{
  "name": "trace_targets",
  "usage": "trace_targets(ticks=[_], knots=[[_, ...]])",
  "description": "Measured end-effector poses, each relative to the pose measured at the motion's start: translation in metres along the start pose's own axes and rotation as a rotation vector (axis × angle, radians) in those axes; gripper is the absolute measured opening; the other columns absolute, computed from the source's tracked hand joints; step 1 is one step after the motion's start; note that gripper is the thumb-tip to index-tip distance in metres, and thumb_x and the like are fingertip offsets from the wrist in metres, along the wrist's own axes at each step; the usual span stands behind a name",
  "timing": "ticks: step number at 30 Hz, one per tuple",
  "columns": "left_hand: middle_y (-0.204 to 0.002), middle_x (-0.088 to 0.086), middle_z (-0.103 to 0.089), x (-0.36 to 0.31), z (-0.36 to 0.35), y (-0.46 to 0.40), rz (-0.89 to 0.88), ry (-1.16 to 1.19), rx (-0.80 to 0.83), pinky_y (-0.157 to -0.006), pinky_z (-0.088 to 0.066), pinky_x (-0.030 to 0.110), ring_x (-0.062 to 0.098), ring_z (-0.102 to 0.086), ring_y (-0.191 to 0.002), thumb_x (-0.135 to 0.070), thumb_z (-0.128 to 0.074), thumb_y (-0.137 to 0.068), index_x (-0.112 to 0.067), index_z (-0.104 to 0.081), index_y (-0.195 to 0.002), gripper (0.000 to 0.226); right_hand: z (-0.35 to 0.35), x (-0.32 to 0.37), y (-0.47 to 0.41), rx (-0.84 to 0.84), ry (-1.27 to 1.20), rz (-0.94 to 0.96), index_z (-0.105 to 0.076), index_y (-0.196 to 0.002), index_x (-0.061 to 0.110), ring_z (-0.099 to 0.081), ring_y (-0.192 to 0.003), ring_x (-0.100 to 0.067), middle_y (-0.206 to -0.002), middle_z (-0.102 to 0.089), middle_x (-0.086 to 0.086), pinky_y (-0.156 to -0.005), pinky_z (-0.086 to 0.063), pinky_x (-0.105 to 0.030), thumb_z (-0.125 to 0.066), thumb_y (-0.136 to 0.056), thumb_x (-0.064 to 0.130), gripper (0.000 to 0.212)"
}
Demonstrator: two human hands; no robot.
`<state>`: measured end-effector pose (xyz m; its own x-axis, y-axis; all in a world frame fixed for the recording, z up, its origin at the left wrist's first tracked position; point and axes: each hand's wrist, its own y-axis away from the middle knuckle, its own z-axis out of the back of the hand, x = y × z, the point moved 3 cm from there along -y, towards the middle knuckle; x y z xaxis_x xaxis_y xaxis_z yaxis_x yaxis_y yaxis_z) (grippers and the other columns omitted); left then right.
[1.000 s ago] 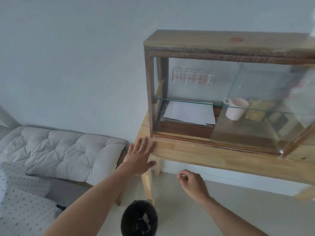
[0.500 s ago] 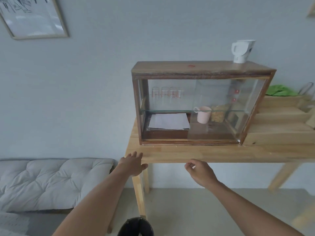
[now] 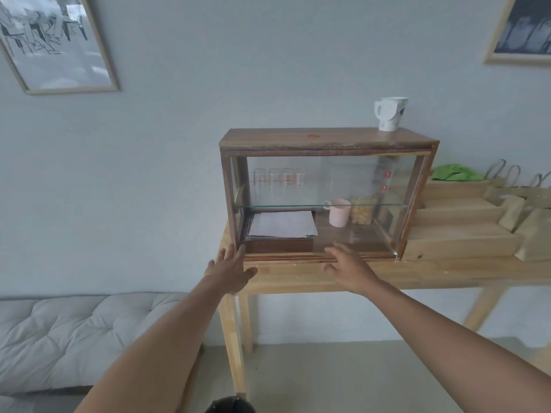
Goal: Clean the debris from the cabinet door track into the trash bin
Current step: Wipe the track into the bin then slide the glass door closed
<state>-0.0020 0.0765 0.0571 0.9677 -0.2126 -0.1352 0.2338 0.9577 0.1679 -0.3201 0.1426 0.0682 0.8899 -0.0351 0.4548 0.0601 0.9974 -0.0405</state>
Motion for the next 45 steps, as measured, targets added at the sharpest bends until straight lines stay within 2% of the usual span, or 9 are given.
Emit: trace_targets(ticks=[5, 9, 13, 17, 21, 25, 33, 37, 45], knots=[[-0.178, 0.011, 0.015, 0.008, 0.022, -0.027, 0.027, 0.147, -0.125, -0.129, -0.019, 0.061, 0.037, 0.002, -0.165, -0.061, -0.040, -0.108, -0.019, 0.016, -0.169, 0.093, 0.050, 0.000, -0.045, -0.077, 0.280, 0.058, -0.013, -0.172, 0.025, 0.017, -0.166, -0.029, -0.180, 0.017, -0.005, -0.135, -0.007, -0.058, -0.056, -0.108, 0.040, 0.079], [-0.177, 0.006, 0.021, 0.015, 0.030, -0.047, 0.040, 0.281, -0.195, -0.130, -0.017, 0.061, 0.034, 0.005, -0.165, -0.064, -0.038, -0.107, -0.018, 0.025, -0.166, 0.097, 0.082, -0.003, -0.076, -0.245, 0.579, 0.175, 0.005, -0.172, 0.024, 0.034, -0.161, -0.033, -0.175, 0.033, -0.008, -0.133, 0.006, -0.061, -0.057, -0.106, 0.029, 0.091], [-0.179, 0.002, 0.015, 0.013, 0.036, -0.058, -0.075, 0.380, -0.344, -0.129, -0.023, 0.060, 0.032, 0.000, -0.165, -0.062, -0.042, -0.107, -0.029, 0.027, -0.165, 0.096, 0.097, -0.014, -0.096, -0.472, 0.794, 0.306, 0.006, -0.172, 0.017, 0.023, -0.164, -0.039, -0.178, 0.024, -0.015, -0.128, 0.002, -0.072, -0.069, -0.091, 0.020, 0.111], [-0.179, -0.004, 0.012, 0.013, 0.034, -0.063, -0.114, 0.452, -0.447, -0.120, -0.042, 0.059, 0.029, -0.012, -0.165, -0.065, -0.049, -0.103, -0.042, 0.030, -0.161, 0.101, 0.111, -0.030, -0.117, -0.590, 0.874, 0.340, -0.003, -0.172, 0.012, 0.009, -0.166, -0.044, -0.179, 0.013, -0.020, -0.126, 0.007, -0.077, -0.087, -0.080, 0.044, 0.128], [-0.179, -0.010, 0.011, 0.016, 0.025, -0.069, -0.101, 0.522, -0.487, -0.108, -0.053, 0.057, 0.035, -0.034, -0.158, -0.064, -0.053, -0.102, -0.042, 0.032, -0.161, 0.105, 0.118, -0.043, -0.133, -0.588, 0.926, 0.387, 0.005, -0.171, 0.012, 0.006, -0.166, -0.045, -0.179, 0.011, -0.022, -0.124, 0.003, -0.080, -0.084, -0.080, 0.058, 0.136], [-0.179, -0.010, 0.009, 0.018, 0.019, -0.074, -0.098, 0.512, -0.517, -0.118, -0.040, 0.065, 0.030, -0.021, -0.163, -0.060, -0.057, -0.102, -0.043, 0.032, -0.161, 0.108, 0.119, -0.047, -0.137, -0.584, 0.948, 0.417, 0.003, -0.172, 0.012, 0.004, -0.166, -0.044, -0.179, 0.009, -0.022, -0.125, -0.004, -0.079, -0.082, -0.081, 0.060, 0.134], [-0.179, -0.010, 0.012, 0.018, 0.018, -0.076, -0.108, 0.490, -0.503, -0.128, -0.019, 0.064, 0.028, -0.013, -0.165, -0.049, -0.061, -0.103, -0.043, 0.033, -0.160, 0.110, 0.109, -0.024, -0.141, -0.603, 0.932, 0.465, 0.006, -0.171, 0.013, 0.008, -0.166, -0.042, -0.180, 0.012, -0.019, -0.127, -0.005, -0.076, -0.083, -0.083, 0.053, 0.131], [-0.179, -0.010, 0.010, 0.019, 0.019, -0.076, -0.103, 0.487, -0.491, -0.129, -0.016, 0.063, 0.028, -0.013, -0.165, -0.045, -0.063, -0.102, -0.044, 0.033, -0.160, 0.112, 0.094, 0.006, -0.149, -0.580, 0.917, 0.492, 0.010, -0.171, 0.017, 0.007, -0.167, -0.041, -0.180, 0.013, -0.017, -0.127, -0.005, -0.075, -0.076, -0.083, 0.067, 0.133], [-0.178, -0.015, 0.011, 0.021, 0.018, -0.077, -0.115, 0.503, -0.485, -0.127, -0.018, 0.063, 0.026, -0.015, -0.164, -0.049, -0.063, -0.100, -0.048, 0.034, -0.158, 0.113, 0.061, 0.068, -0.161, -0.605, 0.924, 0.555, 0.005, -0.172, 0.015, 0.009, -0.166, -0.040, -0.180, 0.013, -0.017, -0.127, -0.002, -0.077, -0.078, -0.082, 0.066, 0.132]])
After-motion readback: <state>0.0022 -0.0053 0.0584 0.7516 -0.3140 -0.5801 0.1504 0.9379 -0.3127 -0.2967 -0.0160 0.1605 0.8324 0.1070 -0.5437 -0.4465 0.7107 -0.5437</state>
